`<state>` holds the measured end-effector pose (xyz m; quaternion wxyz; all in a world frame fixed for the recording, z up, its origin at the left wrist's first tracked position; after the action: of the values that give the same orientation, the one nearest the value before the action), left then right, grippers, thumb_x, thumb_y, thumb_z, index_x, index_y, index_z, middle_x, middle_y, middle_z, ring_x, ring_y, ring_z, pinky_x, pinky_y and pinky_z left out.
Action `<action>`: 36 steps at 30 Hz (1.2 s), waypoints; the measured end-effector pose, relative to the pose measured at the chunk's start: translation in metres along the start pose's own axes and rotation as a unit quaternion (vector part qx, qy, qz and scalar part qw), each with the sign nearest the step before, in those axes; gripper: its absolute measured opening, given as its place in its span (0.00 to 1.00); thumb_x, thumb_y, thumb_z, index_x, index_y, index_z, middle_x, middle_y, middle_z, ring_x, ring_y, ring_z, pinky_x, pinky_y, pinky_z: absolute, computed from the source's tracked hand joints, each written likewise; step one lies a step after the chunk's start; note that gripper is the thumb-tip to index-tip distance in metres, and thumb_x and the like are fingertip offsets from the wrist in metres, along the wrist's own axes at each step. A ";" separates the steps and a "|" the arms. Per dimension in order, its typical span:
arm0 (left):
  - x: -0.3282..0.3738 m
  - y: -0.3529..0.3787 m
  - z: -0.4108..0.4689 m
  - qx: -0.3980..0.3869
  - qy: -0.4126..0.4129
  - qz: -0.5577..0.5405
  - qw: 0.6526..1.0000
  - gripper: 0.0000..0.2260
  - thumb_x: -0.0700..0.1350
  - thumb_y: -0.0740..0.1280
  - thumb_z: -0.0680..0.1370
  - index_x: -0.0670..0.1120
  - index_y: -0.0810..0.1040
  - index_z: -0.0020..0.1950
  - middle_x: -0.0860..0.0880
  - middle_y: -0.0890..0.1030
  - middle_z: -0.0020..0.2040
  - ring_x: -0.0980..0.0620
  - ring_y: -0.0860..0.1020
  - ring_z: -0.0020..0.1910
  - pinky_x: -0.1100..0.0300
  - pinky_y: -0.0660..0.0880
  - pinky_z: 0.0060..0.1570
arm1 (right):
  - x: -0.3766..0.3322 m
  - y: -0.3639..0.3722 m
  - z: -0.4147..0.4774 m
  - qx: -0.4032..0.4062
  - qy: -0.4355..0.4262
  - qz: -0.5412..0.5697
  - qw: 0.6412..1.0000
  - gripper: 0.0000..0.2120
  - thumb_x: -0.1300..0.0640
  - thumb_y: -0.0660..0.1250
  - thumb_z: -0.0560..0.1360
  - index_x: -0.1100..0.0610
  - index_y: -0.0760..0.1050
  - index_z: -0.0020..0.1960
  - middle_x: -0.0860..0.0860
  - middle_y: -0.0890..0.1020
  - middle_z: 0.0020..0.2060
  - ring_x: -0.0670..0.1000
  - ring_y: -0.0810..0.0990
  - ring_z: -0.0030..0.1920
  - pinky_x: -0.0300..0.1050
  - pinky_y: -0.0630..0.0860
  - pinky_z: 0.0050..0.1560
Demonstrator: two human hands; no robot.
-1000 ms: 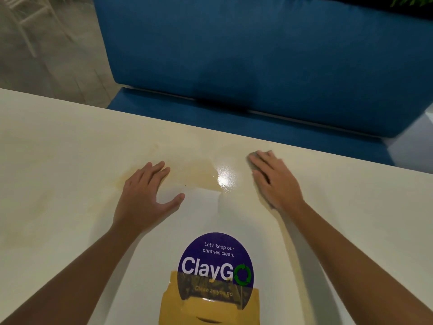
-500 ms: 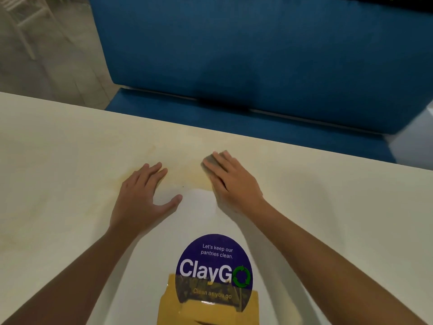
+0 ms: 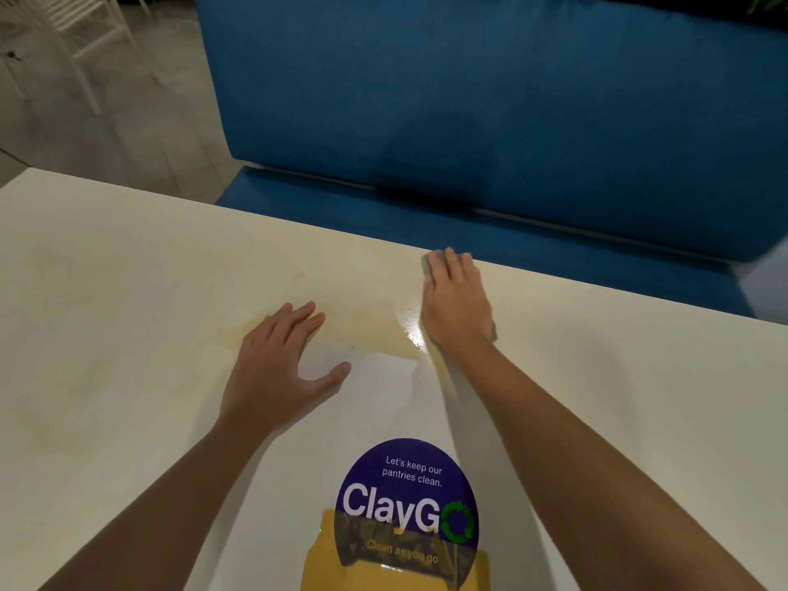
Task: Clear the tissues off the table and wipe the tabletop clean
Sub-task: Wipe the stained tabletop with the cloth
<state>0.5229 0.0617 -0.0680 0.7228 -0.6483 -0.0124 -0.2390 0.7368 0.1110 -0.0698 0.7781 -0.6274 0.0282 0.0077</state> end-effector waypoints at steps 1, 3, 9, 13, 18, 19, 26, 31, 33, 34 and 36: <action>-0.001 0.000 0.000 0.000 -0.002 -0.001 1.000 0.35 0.68 0.56 0.69 0.47 0.72 0.67 0.52 0.69 0.70 0.49 0.63 0.72 0.50 0.60 0.69 | -0.011 0.002 -0.001 0.008 -0.008 0.005 1.000 0.28 0.60 0.60 0.75 0.59 0.54 0.72 0.55 0.64 0.68 0.57 0.60 0.68 0.48 0.55 0.70; -0.002 0.001 0.000 0.000 -0.004 0.000 1.000 0.35 0.68 0.55 0.69 0.47 0.72 0.67 0.52 0.69 0.70 0.50 0.63 0.72 0.50 0.60 0.69 | -0.028 -0.003 -0.009 -0.021 0.001 0.070 0.997 0.24 0.56 0.56 0.78 0.57 0.57 0.73 0.56 0.63 0.71 0.56 0.59 0.72 0.47 0.53 0.72; -0.002 0.001 0.001 -0.003 -0.002 0.006 1.000 0.35 0.68 0.55 0.69 0.46 0.72 0.67 0.52 0.70 0.70 0.48 0.64 0.71 0.49 0.62 0.68 | -0.025 -0.034 -0.054 0.019 -0.145 0.171 0.974 0.14 0.59 0.60 0.78 0.57 0.77 0.61 0.52 0.79 0.58 0.54 0.74 0.62 0.32 0.52 0.67; -0.002 0.001 0.000 0.000 0.000 0.006 1.000 0.34 0.68 0.55 0.69 0.47 0.72 0.67 0.52 0.70 0.70 0.49 0.64 0.71 0.50 0.61 0.68 | 0.031 -0.037 -0.057 0.020 -0.034 0.188 0.981 0.16 0.54 0.55 0.81 0.50 0.71 0.67 0.45 0.71 0.67 0.45 0.63 0.71 0.29 0.52 0.67; 0.000 0.002 0.000 -0.007 0.000 0.012 1.000 0.35 0.69 0.53 0.69 0.47 0.71 0.68 0.52 0.69 0.71 0.49 0.63 0.72 0.50 0.61 0.68 | 0.042 -0.018 -0.019 0.013 0.082 0.028 0.996 0.22 0.58 0.54 0.80 0.59 0.58 0.73 0.55 0.62 0.72 0.55 0.58 0.72 0.43 0.51 0.71; 0.000 0.002 -0.001 -0.008 0.000 0.010 1.000 0.35 0.69 0.53 0.69 0.47 0.71 0.68 0.52 0.69 0.71 0.49 0.63 0.72 0.50 0.61 0.68 | 0.035 -0.008 -0.010 -0.014 0.092 -0.005 0.996 0.27 0.58 0.58 0.78 0.61 0.55 0.74 0.56 0.61 0.72 0.56 0.57 0.72 0.47 0.51 0.72; -0.002 0.003 0.000 -0.018 -0.005 0.016 1.000 0.36 0.69 0.51 0.69 0.48 0.70 0.69 0.52 0.68 0.71 0.50 0.62 0.72 0.52 0.59 0.69 | -0.052 0.001 -0.003 -0.026 -0.071 0.011 0.997 0.24 0.57 0.56 0.80 0.58 0.56 0.74 0.53 0.62 0.72 0.54 0.56 0.72 0.42 0.46 0.72; -0.002 0.004 0.000 -0.024 -0.004 0.012 1.000 0.37 0.70 0.51 0.69 0.48 0.69 0.69 0.52 0.67 0.72 0.49 0.61 0.73 0.51 0.59 0.70 | -0.030 -0.020 -0.052 -0.036 -0.074 0.168 0.982 0.19 0.51 0.50 0.82 0.49 0.65 0.71 0.45 0.67 0.70 0.45 0.58 0.73 0.32 0.45 0.70; -0.003 0.005 0.001 -0.027 -0.002 0.009 1.000 0.37 0.70 0.50 0.69 0.48 0.69 0.70 0.52 0.66 0.73 0.50 0.60 0.73 0.52 0.57 0.70 | -0.002 -0.025 -0.064 -0.012 -0.018 0.171 0.985 0.19 0.50 0.51 0.80 0.49 0.68 0.69 0.44 0.69 0.69 0.44 0.60 0.72 0.31 0.48 0.69; -0.003 0.005 0.000 -0.029 -0.002 0.009 1.000 0.37 0.70 0.50 0.69 0.48 0.69 0.70 0.52 0.65 0.73 0.50 0.60 0.74 0.52 0.57 0.71 | 0.011 -0.028 -0.068 0.003 0.027 0.176 0.984 0.19 0.51 0.52 0.80 0.50 0.68 0.69 0.44 0.69 0.69 0.44 0.61 0.72 0.30 0.49 0.69; -0.003 0.005 0.000 -0.028 0.000 0.008 1.000 0.36 0.69 0.51 0.70 0.48 0.69 0.70 0.52 0.66 0.72 0.50 0.60 0.73 0.52 0.57 0.71 | 0.028 -0.027 -0.073 0.019 0.118 0.191 0.974 0.19 0.55 0.52 0.82 0.53 0.64 0.72 0.47 0.66 0.71 0.42 0.58 0.72 0.28 0.48 0.68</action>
<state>0.5218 0.0627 -0.0737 0.7063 -0.6684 -0.0003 -0.2330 0.7639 0.0336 -0.0599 0.7650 -0.5922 0.2397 0.0819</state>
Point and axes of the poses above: each hand's wrist, its own z-axis towards the middle knuckle, its own y-axis out of the palm, x = y × z, the point moved 8 cm from there along z, towards the middle knuckle
